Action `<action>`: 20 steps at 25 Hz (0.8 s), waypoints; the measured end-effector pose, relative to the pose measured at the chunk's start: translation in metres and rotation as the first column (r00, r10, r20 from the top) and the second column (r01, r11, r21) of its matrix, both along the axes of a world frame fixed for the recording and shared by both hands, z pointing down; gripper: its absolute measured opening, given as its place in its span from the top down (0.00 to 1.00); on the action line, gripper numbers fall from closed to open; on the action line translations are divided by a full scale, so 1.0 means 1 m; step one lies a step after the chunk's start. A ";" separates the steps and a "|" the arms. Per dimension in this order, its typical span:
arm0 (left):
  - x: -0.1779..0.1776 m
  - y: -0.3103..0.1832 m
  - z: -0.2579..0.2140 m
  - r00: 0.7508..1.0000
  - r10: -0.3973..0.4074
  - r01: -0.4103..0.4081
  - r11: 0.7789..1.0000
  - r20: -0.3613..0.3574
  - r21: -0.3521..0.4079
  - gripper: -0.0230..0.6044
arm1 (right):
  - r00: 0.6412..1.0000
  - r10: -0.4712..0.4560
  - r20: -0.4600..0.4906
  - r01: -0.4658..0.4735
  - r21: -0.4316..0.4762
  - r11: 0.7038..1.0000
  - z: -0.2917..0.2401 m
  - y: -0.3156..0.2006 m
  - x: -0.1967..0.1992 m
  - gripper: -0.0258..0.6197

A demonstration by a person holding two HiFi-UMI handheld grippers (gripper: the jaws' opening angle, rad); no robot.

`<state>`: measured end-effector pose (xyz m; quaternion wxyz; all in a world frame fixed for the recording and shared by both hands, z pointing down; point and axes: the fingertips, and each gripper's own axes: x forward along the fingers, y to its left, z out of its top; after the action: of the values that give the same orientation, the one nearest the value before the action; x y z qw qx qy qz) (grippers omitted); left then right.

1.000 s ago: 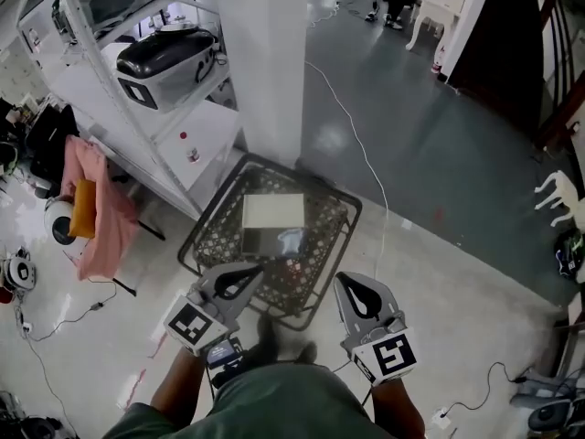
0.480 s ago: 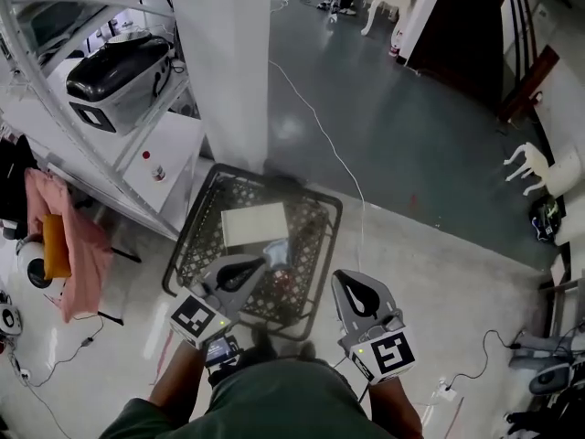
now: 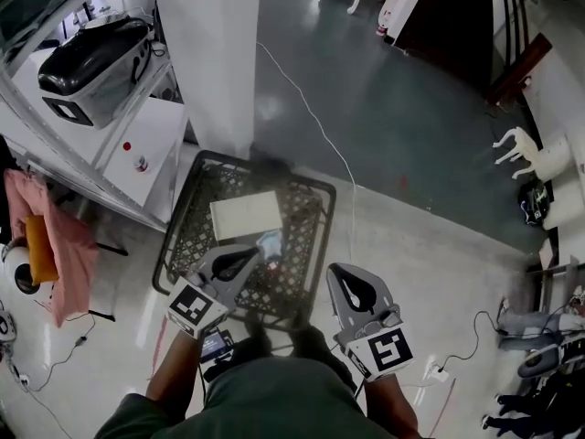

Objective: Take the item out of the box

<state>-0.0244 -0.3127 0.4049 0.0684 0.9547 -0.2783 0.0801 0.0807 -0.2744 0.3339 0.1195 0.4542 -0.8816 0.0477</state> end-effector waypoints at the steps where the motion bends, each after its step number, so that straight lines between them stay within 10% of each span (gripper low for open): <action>1: 0.000 -0.006 0.006 1.000 -0.004 0.004 1.000 0.006 -0.005 0.97 | 1.000 -0.003 0.002 0.003 -0.003 1.000 0.003 -0.006 0.000 0.95; 20: 0.026 -0.072 0.153 0.983 -0.080 0.112 0.974 0.166 -0.197 0.96 | 0.988 -0.146 0.053 0.152 -0.147 0.977 0.092 -0.092 0.023 0.95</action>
<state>0.0019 -0.3848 0.5582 0.1483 0.9187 -0.3189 0.1798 0.1034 -0.3667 0.4258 0.1380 0.3753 -0.9094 0.1147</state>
